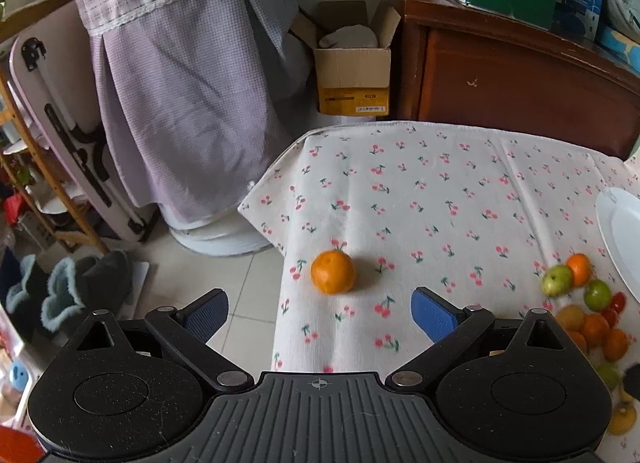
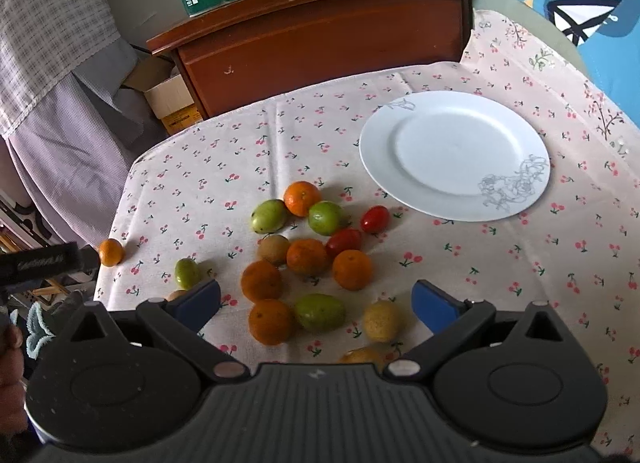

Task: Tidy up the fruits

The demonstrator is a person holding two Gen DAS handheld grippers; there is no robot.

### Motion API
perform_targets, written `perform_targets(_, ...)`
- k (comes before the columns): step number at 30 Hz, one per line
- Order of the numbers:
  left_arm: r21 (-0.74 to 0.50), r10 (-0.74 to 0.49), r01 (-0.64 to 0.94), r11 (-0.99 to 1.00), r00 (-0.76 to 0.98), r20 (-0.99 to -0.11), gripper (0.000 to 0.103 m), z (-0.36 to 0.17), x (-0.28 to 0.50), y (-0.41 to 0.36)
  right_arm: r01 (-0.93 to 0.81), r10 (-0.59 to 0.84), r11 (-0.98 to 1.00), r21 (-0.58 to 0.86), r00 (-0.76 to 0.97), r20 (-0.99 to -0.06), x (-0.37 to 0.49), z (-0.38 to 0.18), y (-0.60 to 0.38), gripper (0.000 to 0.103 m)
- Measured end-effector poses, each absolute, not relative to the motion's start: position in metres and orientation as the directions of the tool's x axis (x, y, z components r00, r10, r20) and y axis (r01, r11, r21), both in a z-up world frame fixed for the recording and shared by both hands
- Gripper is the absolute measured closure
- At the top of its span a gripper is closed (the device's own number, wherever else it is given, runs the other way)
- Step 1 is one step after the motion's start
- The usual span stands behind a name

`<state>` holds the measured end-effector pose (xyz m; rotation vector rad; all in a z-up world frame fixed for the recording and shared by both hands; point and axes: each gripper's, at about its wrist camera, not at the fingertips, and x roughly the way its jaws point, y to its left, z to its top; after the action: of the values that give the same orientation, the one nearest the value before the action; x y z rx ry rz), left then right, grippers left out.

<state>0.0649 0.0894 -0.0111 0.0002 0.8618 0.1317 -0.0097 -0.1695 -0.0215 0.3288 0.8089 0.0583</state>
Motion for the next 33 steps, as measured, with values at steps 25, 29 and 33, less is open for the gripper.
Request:
perform_targets(25, -0.061, -0.142, 0.143, 0.988, 0.673, -0.726, 0.016, -0.043, 0.092, 0.077, 0.074, 0.164, 0.95, 0.304, 0.708, -0.687, -0.015, -0.022, -0.174, 0.003)
perform_targets(29, -0.223, -0.331, 0.246, 0.943, 0.651, -0.683, 0.016, -0.021, 0.079, 0.071, 0.092, 0.155, 0.947, 0.308, 0.709, -0.688, -0.015, -0.023, -0.177, 0.003)
perform_targets(33, -0.197, -0.326, 0.265, 0.944, 0.644, -0.692, 0.015, -0.012, 0.06, 0.053, 0.094, 0.153, 0.948, 0.304, 0.703, -0.695, -0.015, -0.024, -0.178, 0.003)
